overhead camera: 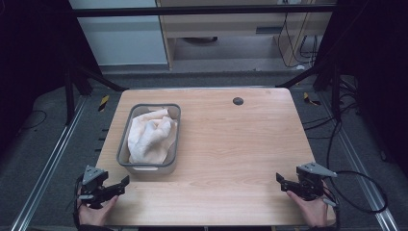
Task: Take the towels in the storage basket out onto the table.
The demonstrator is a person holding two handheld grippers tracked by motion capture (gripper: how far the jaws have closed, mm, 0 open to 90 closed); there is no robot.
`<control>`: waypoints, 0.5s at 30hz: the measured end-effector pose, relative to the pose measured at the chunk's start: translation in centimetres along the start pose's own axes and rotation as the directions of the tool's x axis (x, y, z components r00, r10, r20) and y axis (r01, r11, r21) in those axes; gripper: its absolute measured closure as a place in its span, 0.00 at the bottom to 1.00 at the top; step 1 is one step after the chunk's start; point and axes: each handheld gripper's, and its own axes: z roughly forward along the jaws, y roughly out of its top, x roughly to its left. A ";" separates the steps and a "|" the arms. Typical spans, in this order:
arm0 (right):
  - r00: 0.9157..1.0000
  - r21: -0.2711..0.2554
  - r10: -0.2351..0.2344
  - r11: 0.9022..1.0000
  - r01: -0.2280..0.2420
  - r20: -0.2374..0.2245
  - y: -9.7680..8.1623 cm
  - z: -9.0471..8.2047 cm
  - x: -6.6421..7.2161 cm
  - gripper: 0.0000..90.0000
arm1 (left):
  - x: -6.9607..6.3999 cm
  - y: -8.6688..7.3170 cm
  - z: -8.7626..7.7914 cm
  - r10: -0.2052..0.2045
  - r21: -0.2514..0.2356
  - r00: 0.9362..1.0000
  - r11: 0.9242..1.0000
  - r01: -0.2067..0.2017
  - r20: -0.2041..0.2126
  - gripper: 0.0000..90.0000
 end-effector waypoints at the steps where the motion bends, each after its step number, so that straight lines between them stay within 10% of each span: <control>1: 1.000 0.004 0.005 1.000 -0.005 -0.003 0.0 0.0 0.0 0.18 | 0.0 0.0 -0.1 -0.008 -0.008 1.000 1.000 0.008 0.005 0.17; 15: 1.000 -0.022 -0.029 0.999 0.029 -0.004 -0.4 -0.3 0.3 0.15 | -0.5 1.4 -1.2 0.026 -0.054 0.999 0.998 -0.024 0.035 0.17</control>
